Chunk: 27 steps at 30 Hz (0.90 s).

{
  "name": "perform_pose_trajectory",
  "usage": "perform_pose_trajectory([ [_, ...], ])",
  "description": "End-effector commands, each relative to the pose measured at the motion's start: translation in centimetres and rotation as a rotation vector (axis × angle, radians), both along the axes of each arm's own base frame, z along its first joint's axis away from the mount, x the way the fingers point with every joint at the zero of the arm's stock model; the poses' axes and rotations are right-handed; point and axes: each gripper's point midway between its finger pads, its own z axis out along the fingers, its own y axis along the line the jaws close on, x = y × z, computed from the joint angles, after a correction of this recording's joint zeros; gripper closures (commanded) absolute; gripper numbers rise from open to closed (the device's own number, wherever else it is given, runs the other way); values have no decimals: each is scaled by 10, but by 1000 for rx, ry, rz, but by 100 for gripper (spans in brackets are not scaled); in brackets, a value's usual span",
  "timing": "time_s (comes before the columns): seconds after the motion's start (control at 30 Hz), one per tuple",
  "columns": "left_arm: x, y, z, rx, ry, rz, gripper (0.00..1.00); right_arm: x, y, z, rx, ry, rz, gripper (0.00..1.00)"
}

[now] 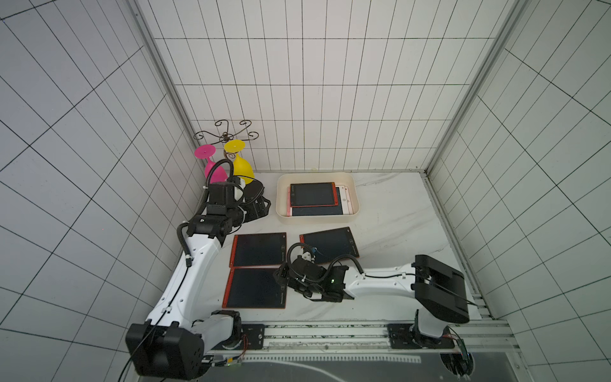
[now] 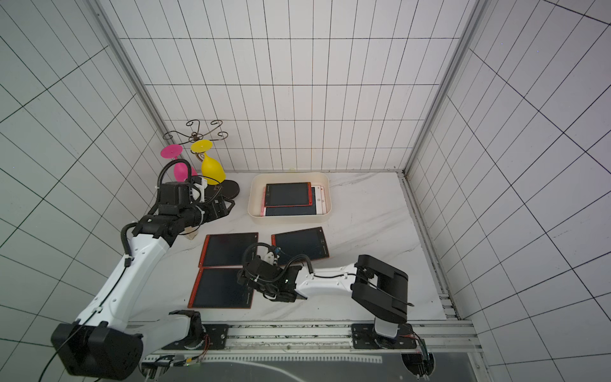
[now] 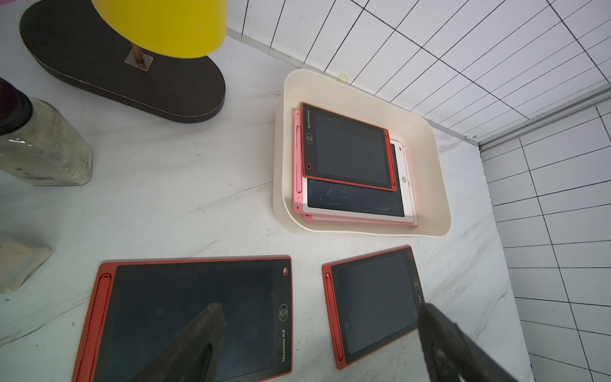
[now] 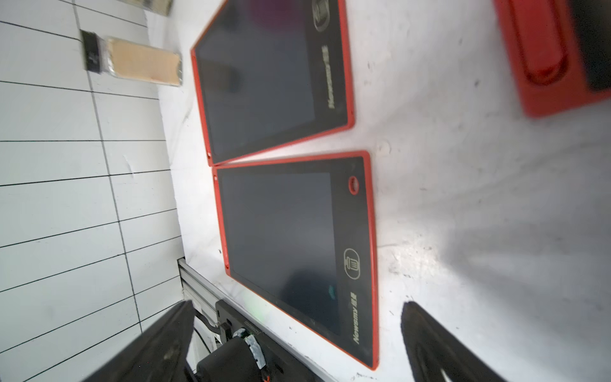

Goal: Take out the writing tablet from the storage box
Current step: Place the writing tablet at the center of the board.

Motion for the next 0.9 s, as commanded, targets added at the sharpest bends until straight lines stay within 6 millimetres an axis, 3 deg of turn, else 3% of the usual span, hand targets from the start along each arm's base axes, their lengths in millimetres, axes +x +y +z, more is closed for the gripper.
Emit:
perform_pose_trajectory([
  [0.0,11,7,14,13,-39,35,9,39,-27,37,-30,-149,-78,2],
  [0.17,21,8,18,15,-50,45,9,88,-74,72,-57,-276,-150,1],
  [0.37,36,15,19,53,-59,73,9,163,-158,119,-94,-421,-278,2],
  [0.47,45,15,19,51,-61,82,9,196,-188,137,-114,-478,-294,2],
  [0.67,68,9,25,20,-74,76,9,267,-235,145,-198,-494,-204,4],
  [0.87,91,-3,24,24,-78,65,9,332,-273,121,-408,-467,-139,9],
])
